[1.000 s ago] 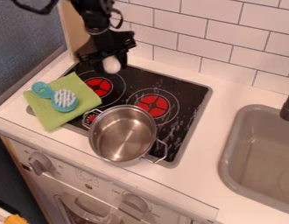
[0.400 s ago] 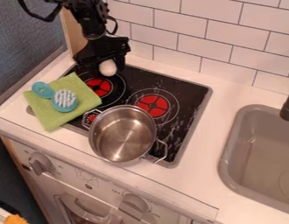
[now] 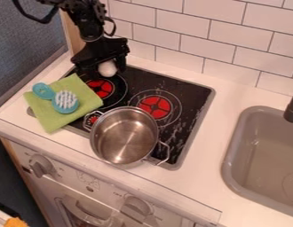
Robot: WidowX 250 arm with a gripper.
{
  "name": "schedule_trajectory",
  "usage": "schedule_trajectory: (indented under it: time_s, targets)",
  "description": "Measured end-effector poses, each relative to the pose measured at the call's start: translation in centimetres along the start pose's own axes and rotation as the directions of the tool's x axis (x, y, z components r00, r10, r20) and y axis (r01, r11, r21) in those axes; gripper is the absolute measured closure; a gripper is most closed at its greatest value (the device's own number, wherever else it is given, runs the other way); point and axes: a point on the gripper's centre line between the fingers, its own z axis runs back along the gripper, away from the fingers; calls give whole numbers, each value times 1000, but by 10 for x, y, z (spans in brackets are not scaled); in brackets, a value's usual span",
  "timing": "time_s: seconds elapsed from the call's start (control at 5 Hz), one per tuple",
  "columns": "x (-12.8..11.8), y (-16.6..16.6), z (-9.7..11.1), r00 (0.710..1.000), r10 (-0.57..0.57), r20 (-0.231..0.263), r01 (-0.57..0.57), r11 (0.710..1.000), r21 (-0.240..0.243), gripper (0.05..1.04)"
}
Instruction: Move the white object to the upper side of the left burner
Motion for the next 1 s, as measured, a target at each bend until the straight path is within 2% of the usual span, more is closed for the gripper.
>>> schedule_trajectory:
  time_s: [0.2,0.4,0.6,0.8,1.0]
  targets:
    - [-4,6,6,1000,19,-10,-19,1000,-8,85]
    - [2,2,26,999,20,25,-19,999,-33,85]
    - [12,-6,58,996,26,84,-19,997,-79,85]
    - [12,-9,80,993,27,112,-15,995,-103,85]
    - [5,-5,99,989,3,151,11,996,-92,85]
